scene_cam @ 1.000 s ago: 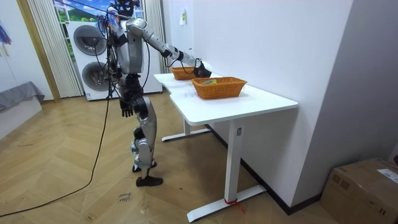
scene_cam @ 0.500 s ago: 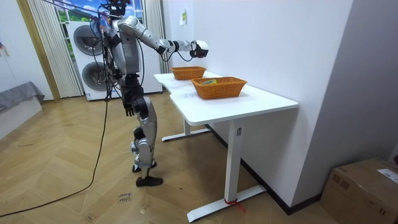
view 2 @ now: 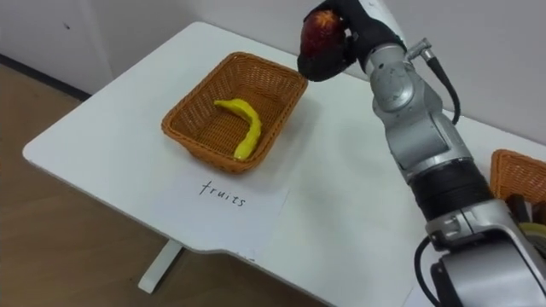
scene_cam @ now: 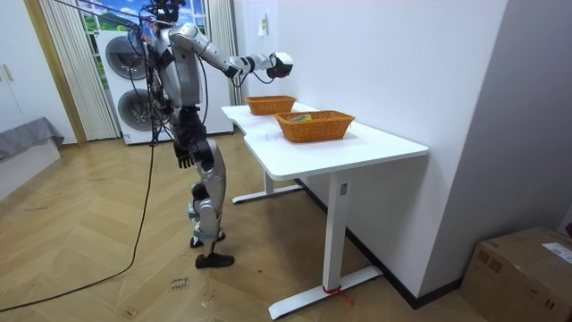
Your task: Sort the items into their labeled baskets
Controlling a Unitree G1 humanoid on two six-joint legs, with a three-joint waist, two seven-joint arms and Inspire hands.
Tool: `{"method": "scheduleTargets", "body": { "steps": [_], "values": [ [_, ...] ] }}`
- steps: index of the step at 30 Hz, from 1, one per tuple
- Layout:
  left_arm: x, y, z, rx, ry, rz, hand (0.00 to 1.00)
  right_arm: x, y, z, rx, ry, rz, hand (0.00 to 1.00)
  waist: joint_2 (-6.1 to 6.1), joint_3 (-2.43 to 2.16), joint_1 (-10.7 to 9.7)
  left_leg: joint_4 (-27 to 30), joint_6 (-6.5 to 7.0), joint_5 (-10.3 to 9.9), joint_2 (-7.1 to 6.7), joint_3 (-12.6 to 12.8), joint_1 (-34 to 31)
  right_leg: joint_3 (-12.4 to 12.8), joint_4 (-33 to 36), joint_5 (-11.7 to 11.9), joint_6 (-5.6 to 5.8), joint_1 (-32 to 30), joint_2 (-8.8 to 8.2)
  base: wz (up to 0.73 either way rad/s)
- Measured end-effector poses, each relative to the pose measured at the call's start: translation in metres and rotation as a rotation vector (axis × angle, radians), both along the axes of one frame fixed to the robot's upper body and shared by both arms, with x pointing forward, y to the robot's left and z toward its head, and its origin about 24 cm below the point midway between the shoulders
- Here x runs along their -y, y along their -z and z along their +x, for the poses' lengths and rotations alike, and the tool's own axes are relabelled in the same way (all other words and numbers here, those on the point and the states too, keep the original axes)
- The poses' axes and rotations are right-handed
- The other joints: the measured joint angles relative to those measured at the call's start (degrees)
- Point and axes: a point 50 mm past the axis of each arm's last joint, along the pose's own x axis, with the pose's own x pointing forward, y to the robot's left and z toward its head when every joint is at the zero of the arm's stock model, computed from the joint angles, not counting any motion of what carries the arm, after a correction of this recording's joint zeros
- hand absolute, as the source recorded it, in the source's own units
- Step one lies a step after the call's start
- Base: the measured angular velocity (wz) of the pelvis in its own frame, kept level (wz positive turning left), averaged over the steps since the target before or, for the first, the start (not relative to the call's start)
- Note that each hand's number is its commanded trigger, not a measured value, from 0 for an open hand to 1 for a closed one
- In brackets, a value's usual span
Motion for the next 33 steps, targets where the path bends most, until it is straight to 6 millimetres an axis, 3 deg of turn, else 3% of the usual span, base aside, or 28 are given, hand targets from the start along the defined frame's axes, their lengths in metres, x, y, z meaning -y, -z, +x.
{"method": "scheduleTargets", "body": {
  "steps": [7, 13, 16, 25, 30, 31, 32, 33],
  "values": [
    [0.0, -0.002, 0.006, 0.011, 0.036, 0.016, 0.0, -0.017, 0.007, -0.001, -0.019, -0.043, -0.015, 1.0, -0.96, 0.72, 2.6, 0.0, 0.03, 0.0, -0.64, -2.5, -0.5, -0.5, -0.9, -0.2, 0.3, 0.6, -0.01, 0.16],
    [0.0, -0.003, 0.011, 0.029, 0.047, 0.021, 0.0, -0.021, 0.016, -0.001, -0.046, -0.048, -0.076, 1.0, -1.57, 0.37, 5.0, 0.1, 0.08, 0.0, -0.7, -3.4, -0.3, -0.5, -0.9, -0.2, 0.38, 0.7, 0.03, 0.1],
    [-0.001, -0.004, 0.011, 0.027, 0.039, 0.024, 0.0, -0.025, 0.026, -0.002, -0.091, -0.053, -0.105, 1.0, -1.82, 0.46, 5.8, -0.1, 0.09, 0.0, -0.69, -3.4, -0.1, -0.5, -0.9, -0.4, 0.59, 1.0, 0.0, 0.01],
    [-0.002, -0.004, 0.006, 0.024, 0.035, 0.036, 0.0, -0.027, 0.042, -0.007, -0.161, -0.075, -0.131, 1.0, -2.74, 0.92, 6.3, -0.4, 0.1, 0.0, -0.7, -3.4, -0.2, -0.5, -0.9, -0.4, 0.7, 1.1, -0.02, 0.0],
    [-0.003, -0.004, 0.002, 0.013, 0.029, 0.046, 0.0, -0.029, 0.045, -0.008, -0.171, -0.079, -0.125, 1.0, -3.31, 0.93, 6.3, -0.3, 0.09, 0.0, -0.72, -3.4, -0.1, -0.5, -0.9, -0.4, 0.69, 1.1, 0.0, 0.0],
    [-0.003, -0.004, 0.002, 0.007, 0.027, 0.05, 0.0, -0.03, 0.045, -0.008, -0.172, -0.081, -0.123, 0.91, -3.32, 0.92, 6.3, -0.3, 0.09, 0.0, -0.73, -3.4, -0.1, -0.4, -0.9, -0.4, 0.69, 1.1, 0.0, 0.0],
    [-0.004, -0.004, 0.002, 0.005, 0.026, 0.051, 0.0, -0.031, 0.045, -0.008, -0.172, -0.082, -0.122, 0.69, -3.32, 0.92, 6.3, -0.3, 0.09, 0.0, -0.74, -3.4, -0.1, -0.4, -0.9, -0.4, 0.69, 1.1, 0.0, 0.0],
    [-0.004, -0.004, 0.002, 0.002, 0.026, 0.053, 0.0, -0.032, 0.046, -0.008, -0.172, -0.084, -0.12, 0.54, -3.32, 0.92, 6.2, -0.2, 0.09, 0.0, -0.74, -3.4, -0.1, -0.4, -0.9, -0.4, 0.69, 1.1, 0.0, 0.0]
  ]
}}
